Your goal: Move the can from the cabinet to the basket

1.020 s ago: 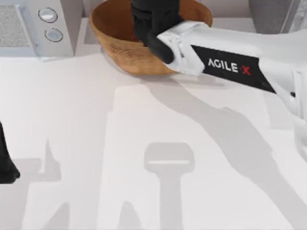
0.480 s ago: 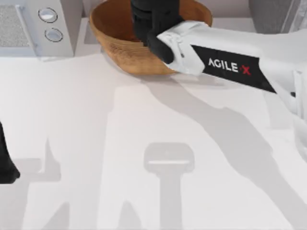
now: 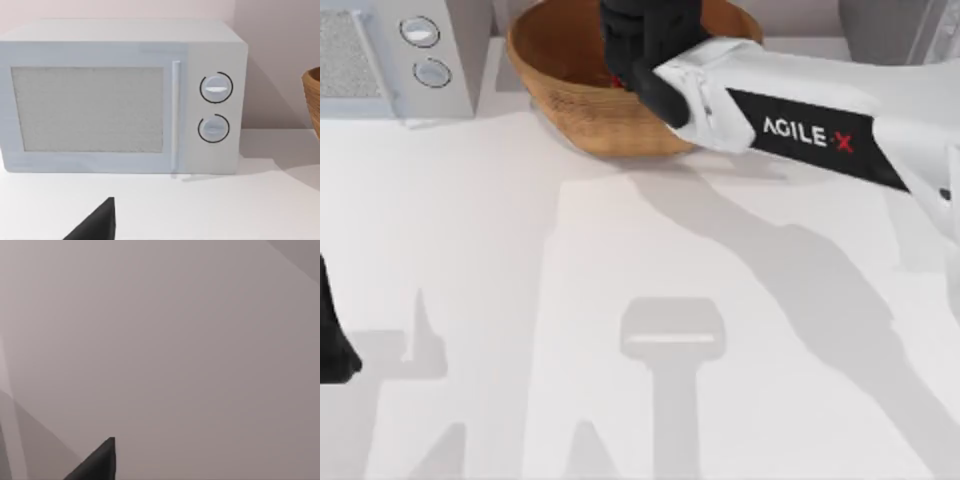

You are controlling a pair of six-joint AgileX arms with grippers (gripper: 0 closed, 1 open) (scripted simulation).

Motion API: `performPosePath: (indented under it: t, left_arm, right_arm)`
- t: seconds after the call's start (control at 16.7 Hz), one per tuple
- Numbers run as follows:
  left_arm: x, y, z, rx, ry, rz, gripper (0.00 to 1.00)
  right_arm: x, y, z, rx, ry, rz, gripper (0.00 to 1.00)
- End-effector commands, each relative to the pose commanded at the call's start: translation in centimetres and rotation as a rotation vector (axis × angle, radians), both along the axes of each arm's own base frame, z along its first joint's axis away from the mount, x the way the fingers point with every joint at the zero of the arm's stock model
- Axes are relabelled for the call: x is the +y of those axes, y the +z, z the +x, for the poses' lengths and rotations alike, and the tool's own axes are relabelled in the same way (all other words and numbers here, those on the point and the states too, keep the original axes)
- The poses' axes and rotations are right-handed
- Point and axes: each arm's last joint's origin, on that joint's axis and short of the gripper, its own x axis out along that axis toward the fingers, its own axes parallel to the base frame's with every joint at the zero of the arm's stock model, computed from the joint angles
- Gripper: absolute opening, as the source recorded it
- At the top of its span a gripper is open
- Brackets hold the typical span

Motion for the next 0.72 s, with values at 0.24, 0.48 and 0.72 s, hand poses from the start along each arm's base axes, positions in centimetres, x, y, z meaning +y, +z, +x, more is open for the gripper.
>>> performPosePath:
  t: [0.24,0.48,0.72]
  left_arm:
    - [0.0,0.0,0.0,0.000,0.000,0.000,1.00]
    - [0.0,0.0,0.0,0.000,0.000,0.000,1.00]
    - [0.0,0.0,0.0,0.000,0.000,0.000,1.00]
  right_arm:
    - [-4.3,4.2,-1.2,-0.006,0.002,-0.001,1.00]
    - [-12.3,9.8,-5.6,-0.007,-0.001,-0.010,1.00]
    - [-21.7,13.3,-14.6,-0.032,-0.008,-0.006,1.00]
